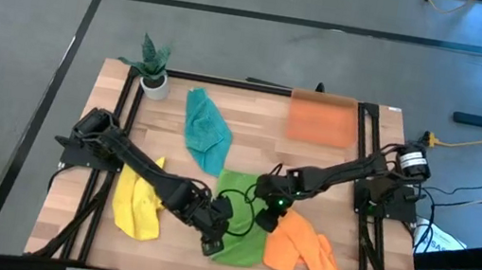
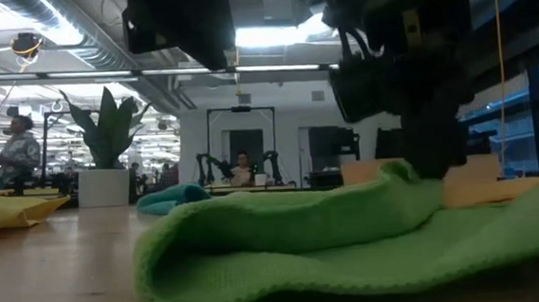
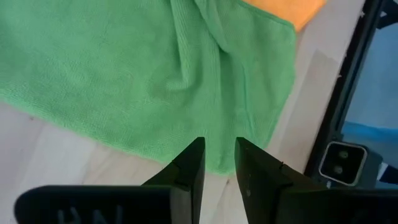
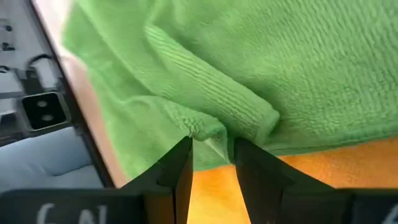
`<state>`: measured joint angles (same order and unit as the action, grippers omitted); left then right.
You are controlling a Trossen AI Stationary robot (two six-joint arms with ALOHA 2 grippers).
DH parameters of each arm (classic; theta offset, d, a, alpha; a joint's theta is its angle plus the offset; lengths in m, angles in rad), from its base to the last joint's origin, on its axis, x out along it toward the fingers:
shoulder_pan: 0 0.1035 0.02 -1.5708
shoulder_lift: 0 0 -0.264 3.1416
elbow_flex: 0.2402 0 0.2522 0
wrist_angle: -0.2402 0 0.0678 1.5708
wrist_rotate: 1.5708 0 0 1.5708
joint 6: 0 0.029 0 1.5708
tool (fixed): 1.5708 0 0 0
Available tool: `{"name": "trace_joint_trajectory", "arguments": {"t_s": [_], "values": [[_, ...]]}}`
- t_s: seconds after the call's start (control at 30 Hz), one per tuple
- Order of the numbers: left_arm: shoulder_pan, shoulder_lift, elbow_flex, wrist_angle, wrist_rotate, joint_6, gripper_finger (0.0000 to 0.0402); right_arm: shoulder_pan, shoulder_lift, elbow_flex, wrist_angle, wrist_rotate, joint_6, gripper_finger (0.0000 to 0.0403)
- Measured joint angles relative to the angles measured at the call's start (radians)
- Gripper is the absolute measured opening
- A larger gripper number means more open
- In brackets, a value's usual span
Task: Roll microfiber towels into tight, uniform cylinder then place into a basket
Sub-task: Fold the green towel
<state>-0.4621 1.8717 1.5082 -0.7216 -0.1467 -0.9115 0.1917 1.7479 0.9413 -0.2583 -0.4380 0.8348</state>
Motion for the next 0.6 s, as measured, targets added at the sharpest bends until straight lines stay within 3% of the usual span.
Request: {"name": "trace_joint_trajectory", "arguments": {"t_s": [0.2,0.37,0.6], "values": [[-0.022,0.000,0.000,0.001,0.000,-0.001,0.0078,0.011,-0.091,0.000,0.000,0.035,-0.018,0.0119],[-0.050,0.001,0.000,0.001,-0.014,-0.001,0.0078,0.060,-0.166,0.000,0.005,0.056,-0.131,0.0119],[-0.108,0.009,-0.001,0.002,-0.108,0.132,0.0078,0.166,-0.211,0.000,0.005,0.072,-0.547,0.0119]]}}
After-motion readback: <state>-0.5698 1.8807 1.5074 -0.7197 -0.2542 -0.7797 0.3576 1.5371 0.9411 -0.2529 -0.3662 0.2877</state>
